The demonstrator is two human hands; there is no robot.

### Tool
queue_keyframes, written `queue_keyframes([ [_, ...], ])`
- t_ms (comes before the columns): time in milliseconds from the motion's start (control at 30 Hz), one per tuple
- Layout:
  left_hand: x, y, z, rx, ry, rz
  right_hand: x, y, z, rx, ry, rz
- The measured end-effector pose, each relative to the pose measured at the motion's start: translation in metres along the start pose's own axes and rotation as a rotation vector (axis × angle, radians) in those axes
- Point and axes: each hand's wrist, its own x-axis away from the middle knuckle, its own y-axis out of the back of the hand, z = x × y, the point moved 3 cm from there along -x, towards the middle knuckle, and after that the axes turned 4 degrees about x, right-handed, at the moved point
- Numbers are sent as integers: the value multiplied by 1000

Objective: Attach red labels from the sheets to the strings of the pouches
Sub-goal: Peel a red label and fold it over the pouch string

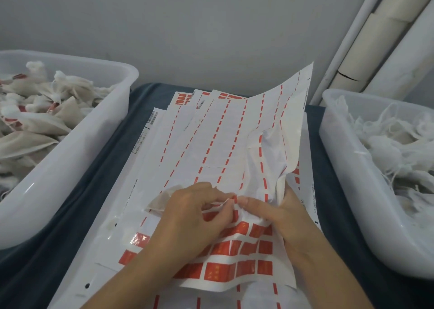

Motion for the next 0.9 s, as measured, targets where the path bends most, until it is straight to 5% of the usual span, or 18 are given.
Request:
queue_keyframes([
  [233, -1, -1, 5, -36, 58, -85, -5, 4, -2, 55, -25, 1],
  [333, -3, 10, 8, 66, 143, -239, -7, 12, -1, 65, -60, 6],
  [433, -3, 24, -3, 114, 30, -408, -11, 18, 1, 283, -94, -104],
  [533, -1, 25, -14, 86, -173, -391, -8, 17, 11, 514, 153, -378],
  [633, 4, 17, -17, 11, -314, -318, 0, 19, 17, 404, 511, -564],
  [800, 6, 12, -16, -14, -390, -270, -3, 8, 12, 109, 210, -73],
  [900, 6, 9, -16, -61, -422, -223, -2, 5, 10, 51, 197, 114],
])
